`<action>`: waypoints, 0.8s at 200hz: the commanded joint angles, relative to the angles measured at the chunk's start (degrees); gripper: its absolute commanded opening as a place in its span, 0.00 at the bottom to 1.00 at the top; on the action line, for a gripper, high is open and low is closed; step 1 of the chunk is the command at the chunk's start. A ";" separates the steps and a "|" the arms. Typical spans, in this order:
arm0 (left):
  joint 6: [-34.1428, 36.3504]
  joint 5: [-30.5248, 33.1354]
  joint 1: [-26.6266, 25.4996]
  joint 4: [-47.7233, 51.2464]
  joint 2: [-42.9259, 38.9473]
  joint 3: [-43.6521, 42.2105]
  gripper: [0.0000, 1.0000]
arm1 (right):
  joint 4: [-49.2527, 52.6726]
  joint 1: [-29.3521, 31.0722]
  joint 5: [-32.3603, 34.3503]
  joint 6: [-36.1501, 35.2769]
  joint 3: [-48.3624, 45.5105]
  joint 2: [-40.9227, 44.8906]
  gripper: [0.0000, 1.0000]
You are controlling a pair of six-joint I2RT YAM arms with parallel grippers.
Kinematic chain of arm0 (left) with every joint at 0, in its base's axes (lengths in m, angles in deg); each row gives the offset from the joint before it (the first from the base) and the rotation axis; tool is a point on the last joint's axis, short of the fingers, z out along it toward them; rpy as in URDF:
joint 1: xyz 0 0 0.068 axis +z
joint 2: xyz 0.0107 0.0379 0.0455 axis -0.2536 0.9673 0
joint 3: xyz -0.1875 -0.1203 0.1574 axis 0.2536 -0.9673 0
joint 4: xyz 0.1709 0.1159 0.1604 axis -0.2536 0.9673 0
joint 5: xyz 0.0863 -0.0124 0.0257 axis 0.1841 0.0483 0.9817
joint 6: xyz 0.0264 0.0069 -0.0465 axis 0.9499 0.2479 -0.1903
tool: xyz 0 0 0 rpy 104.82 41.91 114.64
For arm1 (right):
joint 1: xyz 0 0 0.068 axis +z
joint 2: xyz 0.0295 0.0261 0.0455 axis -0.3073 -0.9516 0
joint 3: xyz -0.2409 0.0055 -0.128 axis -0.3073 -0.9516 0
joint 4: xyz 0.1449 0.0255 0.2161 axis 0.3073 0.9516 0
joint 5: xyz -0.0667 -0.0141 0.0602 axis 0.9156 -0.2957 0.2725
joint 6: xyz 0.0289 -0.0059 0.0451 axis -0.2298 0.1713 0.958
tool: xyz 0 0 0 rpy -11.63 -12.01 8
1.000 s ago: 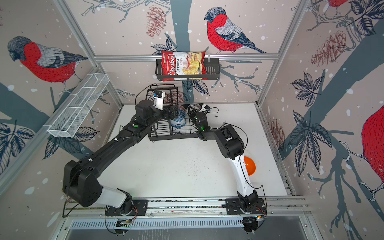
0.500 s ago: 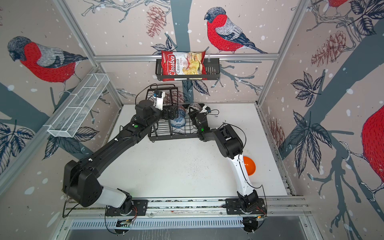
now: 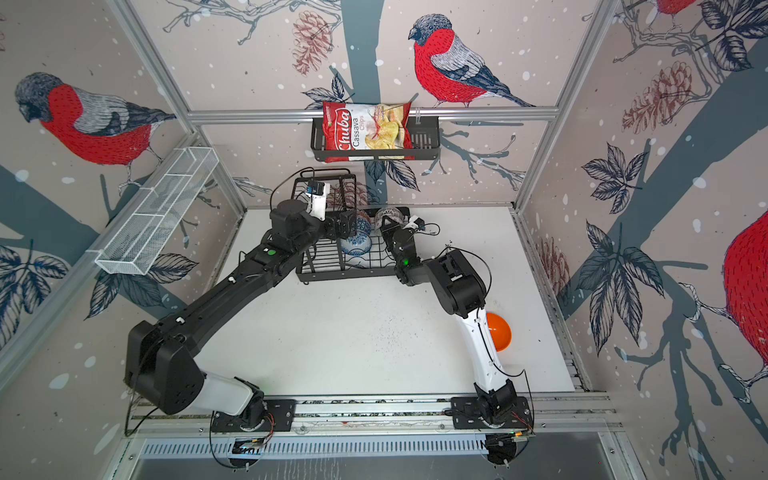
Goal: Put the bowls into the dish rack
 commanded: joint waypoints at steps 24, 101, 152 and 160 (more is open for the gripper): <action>-0.44 0.24 0.09 -1.44 -0.49 -0.11 0.98 | 1.94 0.63 1.33 4.61 -0.92 -0.19 0.00; -0.70 -0.02 0.10 -1.29 -0.64 -0.05 0.98 | 8.12 1.08 4.45 8.69 -1.75 1.40 0.00; -0.79 0.15 0.10 -1.22 -0.69 -0.12 0.98 | 11.27 1.37 6.10 12.58 -2.05 1.31 0.00; -0.79 0.15 0.10 -1.28 -0.77 -0.11 0.98 | 11.84 1.37 6.23 13.12 -2.05 1.32 0.00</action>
